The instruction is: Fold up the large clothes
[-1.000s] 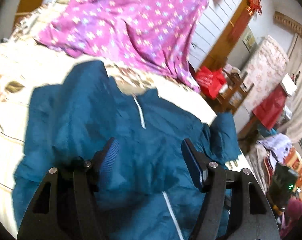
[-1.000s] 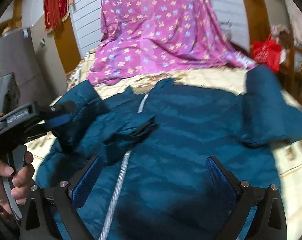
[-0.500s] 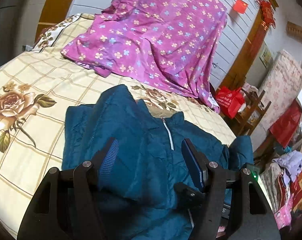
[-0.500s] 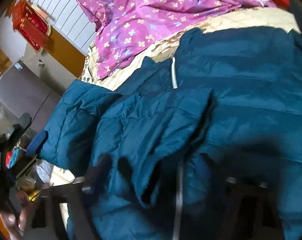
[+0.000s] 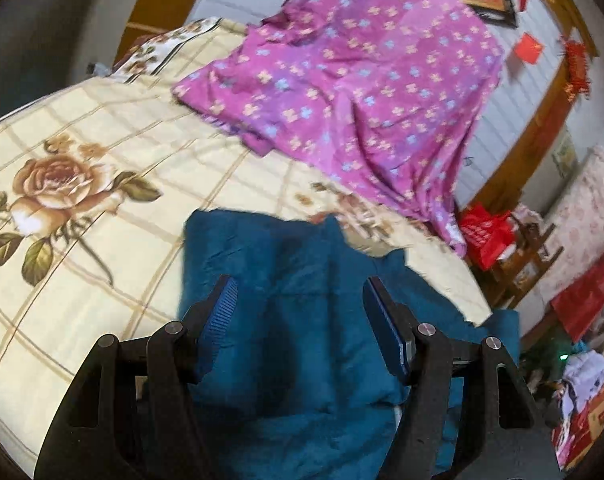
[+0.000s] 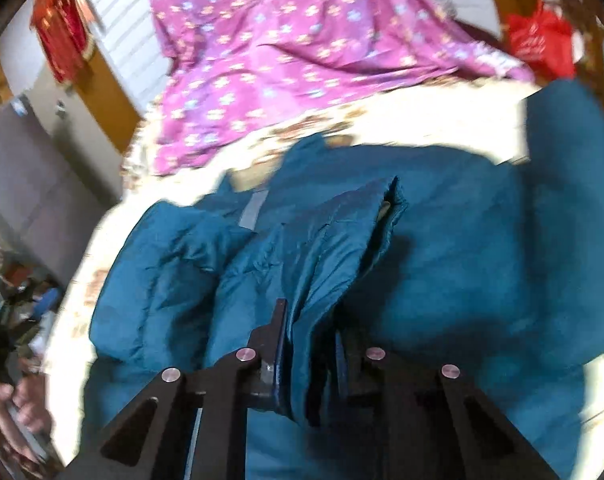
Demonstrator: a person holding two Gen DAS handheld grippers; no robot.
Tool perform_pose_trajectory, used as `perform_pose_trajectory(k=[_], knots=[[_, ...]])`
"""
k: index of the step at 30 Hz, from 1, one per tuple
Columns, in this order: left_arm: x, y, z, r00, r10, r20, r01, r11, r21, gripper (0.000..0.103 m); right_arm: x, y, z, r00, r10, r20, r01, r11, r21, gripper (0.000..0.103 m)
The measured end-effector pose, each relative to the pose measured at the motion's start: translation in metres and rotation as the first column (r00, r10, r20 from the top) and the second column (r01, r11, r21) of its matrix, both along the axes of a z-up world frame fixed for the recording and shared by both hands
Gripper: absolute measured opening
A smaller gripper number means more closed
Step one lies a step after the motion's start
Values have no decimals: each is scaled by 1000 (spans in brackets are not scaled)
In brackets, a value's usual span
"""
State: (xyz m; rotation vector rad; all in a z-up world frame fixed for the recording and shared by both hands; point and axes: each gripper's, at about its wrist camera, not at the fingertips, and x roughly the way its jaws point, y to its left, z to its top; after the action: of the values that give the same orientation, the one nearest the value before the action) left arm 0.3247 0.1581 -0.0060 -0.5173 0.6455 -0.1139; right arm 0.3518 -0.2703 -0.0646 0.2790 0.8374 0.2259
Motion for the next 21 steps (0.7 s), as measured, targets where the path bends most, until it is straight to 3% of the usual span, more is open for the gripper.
perform_pose_trajectory(k=[4,9,17,21], knots=[[9,-4,-14,998,7,-65,-6,1000,16,66,9,-39,-1,999,-5,-39,2,996,-88,15],[20,-21,-26,993,7,-117,5,994,108,66,17,-60,-18,996,30,-88,-44,985,-165,15],[47,-35,-70,964,12,-265,49,974,223,66,19,-80,-38,992,11,-126,-28,991,-128,15],[48,-43,-77,960,16,-278,71,952,299,66,8,-89,-18,992,-4,-130,-5,998,-69,20]])
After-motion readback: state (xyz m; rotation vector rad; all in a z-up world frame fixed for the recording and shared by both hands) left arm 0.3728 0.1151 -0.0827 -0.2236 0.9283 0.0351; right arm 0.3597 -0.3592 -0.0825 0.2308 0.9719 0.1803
